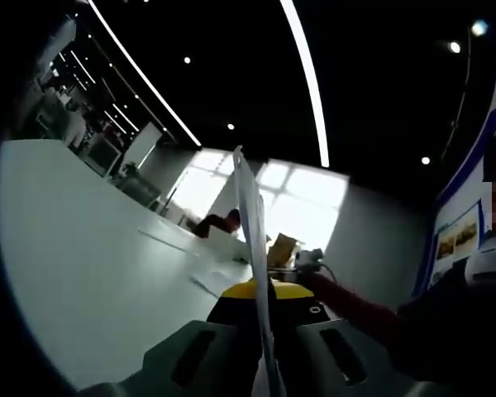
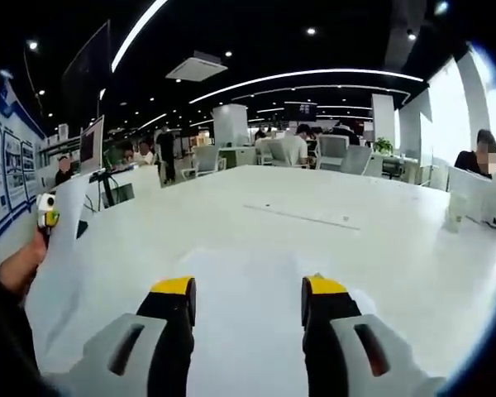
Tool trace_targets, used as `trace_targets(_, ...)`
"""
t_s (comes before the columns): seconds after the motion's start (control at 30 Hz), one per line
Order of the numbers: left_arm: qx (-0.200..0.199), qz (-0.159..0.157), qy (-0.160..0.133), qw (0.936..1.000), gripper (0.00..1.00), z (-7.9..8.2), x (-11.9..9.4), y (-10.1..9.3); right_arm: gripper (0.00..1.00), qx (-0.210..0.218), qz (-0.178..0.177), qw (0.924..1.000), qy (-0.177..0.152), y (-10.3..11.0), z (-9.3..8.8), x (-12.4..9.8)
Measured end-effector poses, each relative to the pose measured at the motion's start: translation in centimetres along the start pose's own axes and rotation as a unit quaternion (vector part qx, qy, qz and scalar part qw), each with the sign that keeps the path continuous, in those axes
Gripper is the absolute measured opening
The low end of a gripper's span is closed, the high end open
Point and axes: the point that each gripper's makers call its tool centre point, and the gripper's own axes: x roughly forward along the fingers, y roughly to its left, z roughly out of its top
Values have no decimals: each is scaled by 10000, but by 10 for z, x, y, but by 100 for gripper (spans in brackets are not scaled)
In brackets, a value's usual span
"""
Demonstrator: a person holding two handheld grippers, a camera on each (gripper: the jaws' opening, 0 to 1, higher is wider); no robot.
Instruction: Organize the stack of printing papers by aligning and flattening the scattered papers on the table
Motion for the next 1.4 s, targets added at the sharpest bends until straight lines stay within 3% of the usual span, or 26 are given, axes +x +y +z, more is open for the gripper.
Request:
trace_targets(0.83, 39, 25, 31, 10000, 6, -2, 1, -1, 48, 16, -15, 10000, 27, 1, -7, 15)
trace_targets(1.03, 39, 35, 34, 10000, 6, -2, 1, -1, 48, 44, -23, 10000, 40, -31, -5, 28)
trace_targets(1.4, 24, 24, 28, 10000, 6, -2, 1, -2, 49, -8, -53, 10000, 61, -48, -4, 37)
